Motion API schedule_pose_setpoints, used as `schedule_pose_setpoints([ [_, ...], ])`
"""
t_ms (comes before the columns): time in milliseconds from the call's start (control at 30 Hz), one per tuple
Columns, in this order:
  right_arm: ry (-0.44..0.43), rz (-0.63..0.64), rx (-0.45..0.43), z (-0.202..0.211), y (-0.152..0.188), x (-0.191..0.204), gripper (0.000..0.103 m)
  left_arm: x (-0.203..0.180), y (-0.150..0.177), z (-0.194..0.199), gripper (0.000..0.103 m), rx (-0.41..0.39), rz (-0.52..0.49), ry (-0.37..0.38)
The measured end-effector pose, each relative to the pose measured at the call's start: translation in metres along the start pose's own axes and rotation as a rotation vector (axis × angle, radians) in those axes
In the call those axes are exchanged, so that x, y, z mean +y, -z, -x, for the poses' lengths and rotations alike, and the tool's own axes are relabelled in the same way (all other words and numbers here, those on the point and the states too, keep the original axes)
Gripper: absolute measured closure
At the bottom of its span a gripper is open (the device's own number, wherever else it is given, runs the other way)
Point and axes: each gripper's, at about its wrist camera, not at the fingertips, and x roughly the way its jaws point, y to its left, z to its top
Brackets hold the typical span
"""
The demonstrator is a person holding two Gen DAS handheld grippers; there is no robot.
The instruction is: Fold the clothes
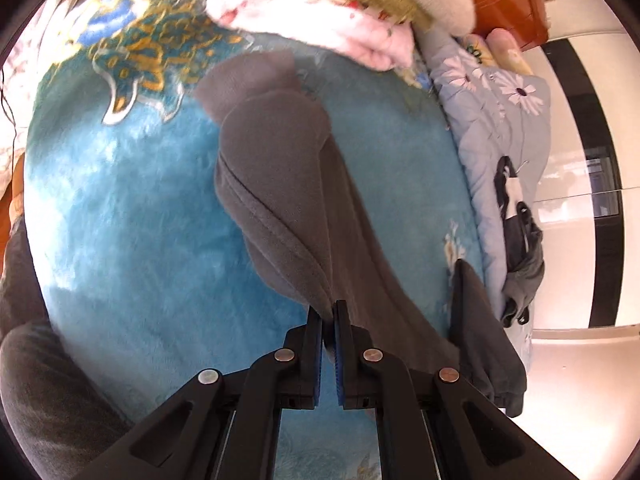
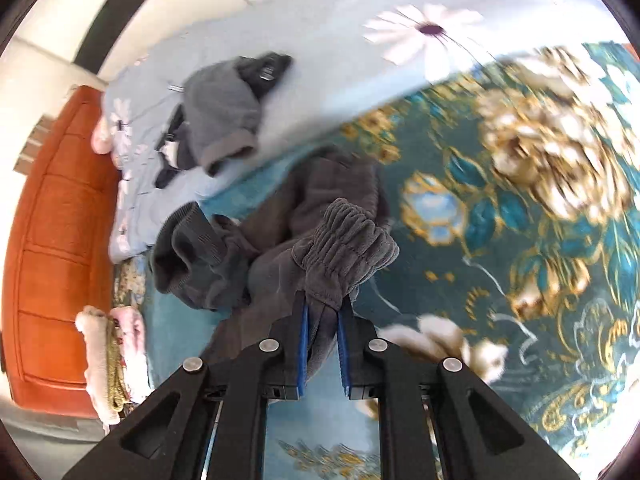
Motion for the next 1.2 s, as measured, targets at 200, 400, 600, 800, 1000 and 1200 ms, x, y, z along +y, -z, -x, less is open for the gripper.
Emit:
schedule_pose_setpoints([
  [200,0.049,-0.155,0.100,-0.033,0.044,-0.072,0.090,0.014,0.013,0.003,0.098,-0.002,-0.015,-0.028],
  [400,0.093,-0.028,0.138,-0.041,0.037,-0.061,0.088,0.011,0.018,0.006,0.096,-0.010,-0.049,-0.068],
  [600,0.254,0.142,0.271,-0.061,0.029,-0.016,0.073,-0.001,0.017,0.025,0.094,-0.008,-0.092,-0.048],
  [800,0.252,0.322,0.264,-0.036,0.025,0.022,0.064,-0.015,0.020,0.053,0.082,-0.056,-0.189,-0.135],
  [1000,0.190,0.337,0.173,-0.019,0.010,0.047,0.057,-0.018,0.008,0.075,0.069,-0.146,-0.183,-0.144],
  [1200,0.135,0.364,0.125,-0.017,0.006,0.076,0.057,-0.032,0.001,0.063,0.062,-0.140,-0.230,-0.129],
])
